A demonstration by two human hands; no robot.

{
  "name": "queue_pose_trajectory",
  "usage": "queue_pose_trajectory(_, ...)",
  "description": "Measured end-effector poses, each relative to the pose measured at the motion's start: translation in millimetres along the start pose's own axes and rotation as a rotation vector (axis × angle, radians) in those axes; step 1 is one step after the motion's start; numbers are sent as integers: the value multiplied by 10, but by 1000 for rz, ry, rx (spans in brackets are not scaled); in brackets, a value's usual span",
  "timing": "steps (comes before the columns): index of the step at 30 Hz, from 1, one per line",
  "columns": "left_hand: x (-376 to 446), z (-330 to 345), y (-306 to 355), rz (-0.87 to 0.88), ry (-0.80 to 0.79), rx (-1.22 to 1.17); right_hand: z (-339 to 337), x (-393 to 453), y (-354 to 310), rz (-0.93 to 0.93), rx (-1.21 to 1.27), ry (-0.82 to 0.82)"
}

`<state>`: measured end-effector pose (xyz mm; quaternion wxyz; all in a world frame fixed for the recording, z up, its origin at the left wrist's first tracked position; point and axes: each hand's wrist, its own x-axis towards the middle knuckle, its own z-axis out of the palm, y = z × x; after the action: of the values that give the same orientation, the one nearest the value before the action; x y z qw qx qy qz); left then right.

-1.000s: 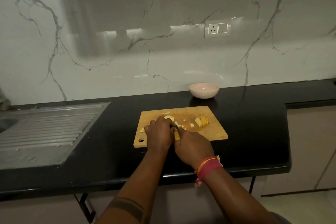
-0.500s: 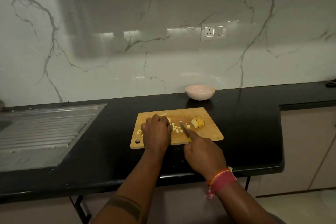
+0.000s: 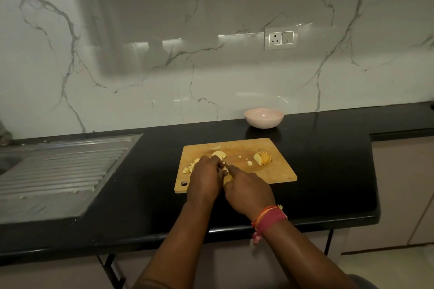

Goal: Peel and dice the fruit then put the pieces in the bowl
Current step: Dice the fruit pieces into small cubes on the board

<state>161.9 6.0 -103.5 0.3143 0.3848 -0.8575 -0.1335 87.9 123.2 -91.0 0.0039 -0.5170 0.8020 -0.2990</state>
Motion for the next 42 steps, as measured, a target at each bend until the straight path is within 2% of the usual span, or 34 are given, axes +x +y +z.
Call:
queue_pose_trajectory(4,22,20,37,48,38,94,-49,-11,59,17,34,34)
queue_pose_trajectory(12,69,55,97,98,147,160,-171,-102,275,169,-84,144)
queue_pose_trajectory(16,66,91,205,177,163,161,-138,-94,281,204,-133,94)
queue_pose_trajectory(21,90,66,161,88,147,157,-98,-91,136,57,-82,24)
queue_pose_trajectory(25,51,8,135,66,116,145,-92,67,224,144,-4,85)
queue_pose_trajectory(27,6,5,122,83,54,134,-134,162,298,203,-29,58)
queue_pose_trajectory(31,-26,26,92,73,-74,173,-126,122,208,122,-66,-5)
queue_pose_trajectory(35,28,-3,83,28,6,196,-23,26,87,-2,-58,21)
queue_pose_trajectory(42,118,10,119,-79,141,143,-102,43,167,45,50,75)
